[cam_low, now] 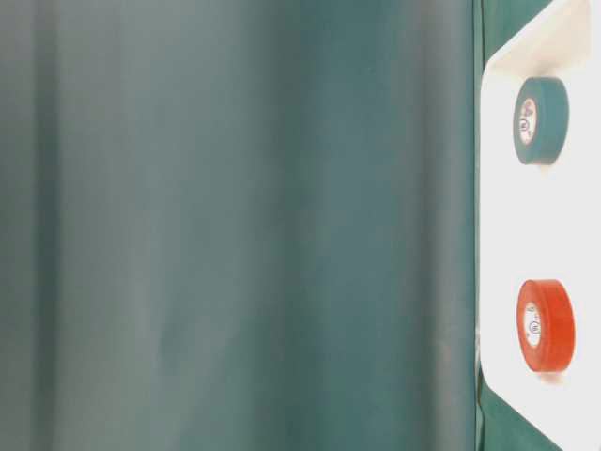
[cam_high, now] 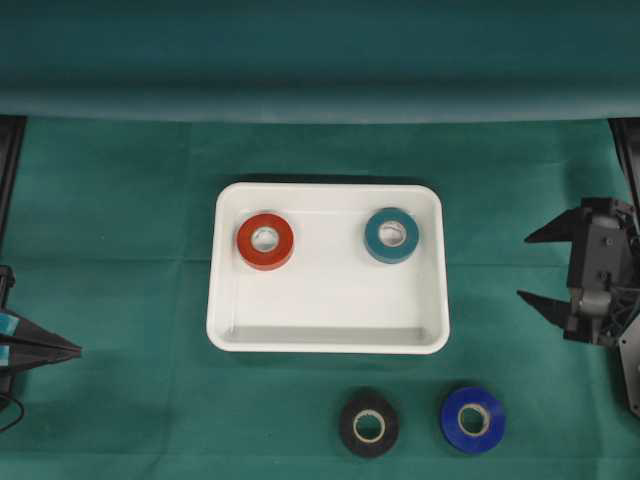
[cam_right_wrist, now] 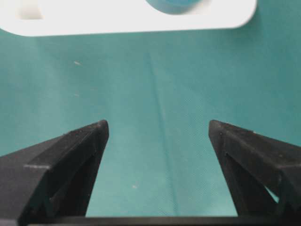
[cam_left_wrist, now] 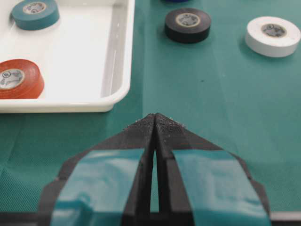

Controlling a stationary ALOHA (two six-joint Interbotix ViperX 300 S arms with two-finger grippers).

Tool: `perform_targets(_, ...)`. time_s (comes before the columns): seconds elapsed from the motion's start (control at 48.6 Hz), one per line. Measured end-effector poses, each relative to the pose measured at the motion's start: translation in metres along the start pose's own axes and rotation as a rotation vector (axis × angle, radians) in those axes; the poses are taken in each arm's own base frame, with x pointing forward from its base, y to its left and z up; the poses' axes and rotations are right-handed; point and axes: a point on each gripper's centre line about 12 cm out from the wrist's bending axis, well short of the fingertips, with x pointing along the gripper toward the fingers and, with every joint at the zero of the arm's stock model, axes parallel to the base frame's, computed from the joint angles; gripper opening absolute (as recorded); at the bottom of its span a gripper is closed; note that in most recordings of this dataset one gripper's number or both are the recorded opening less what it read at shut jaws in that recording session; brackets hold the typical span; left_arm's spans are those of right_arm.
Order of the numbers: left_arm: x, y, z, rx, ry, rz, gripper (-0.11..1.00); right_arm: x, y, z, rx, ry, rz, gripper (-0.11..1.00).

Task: Put the tape into the white case with the right arm.
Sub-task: 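Withdraw the right gripper to the right of the tray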

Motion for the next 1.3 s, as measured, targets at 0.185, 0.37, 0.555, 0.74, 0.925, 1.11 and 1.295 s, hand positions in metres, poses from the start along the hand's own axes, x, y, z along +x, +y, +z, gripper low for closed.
perform_targets(0.185, 0.000, 0.000, 0.000, 0.000, -0.002, 0.000, 0.00, -0.003, 0.024, 0.000, -0.074, -0.016, 0.088, 0.82)
perform_targets(0.37, 0.000, 0.000, 0.000, 0.002, -0.002, 0.000, 0.00, -0.010, 0.045, 0.001, -0.109, -0.042, 0.177, 0.82)
perform_targets(0.555, 0.000, 0.000, 0.000, 0.002, 0.000, 0.000, 0.00, -0.020, 0.070, 0.001, -0.180, -0.075, 0.278, 0.82)
perform_targets(0.74, 0.000, 0.000, 0.000, 0.002, -0.002, 0.000, 0.00, -0.026, 0.088, -0.004, -0.252, -0.084, 0.352, 0.82)
perform_targets(0.925, 0.000, 0.000, 0.000, 0.000, -0.002, -0.001, 0.00, -0.034, 0.105, -0.008, -0.309, -0.096, 0.427, 0.82)
perform_targets(1.11, 0.000, 0.000, 0.000, 0.002, -0.002, 0.000, 0.00, -0.039, 0.116, -0.014, -0.342, -0.091, 0.480, 0.82)
perform_targets(1.295, 0.000, 0.000, 0.000, 0.000, -0.002, 0.000, 0.00, -0.039, 0.119, -0.020, -0.355, -0.079, 0.494, 0.82)
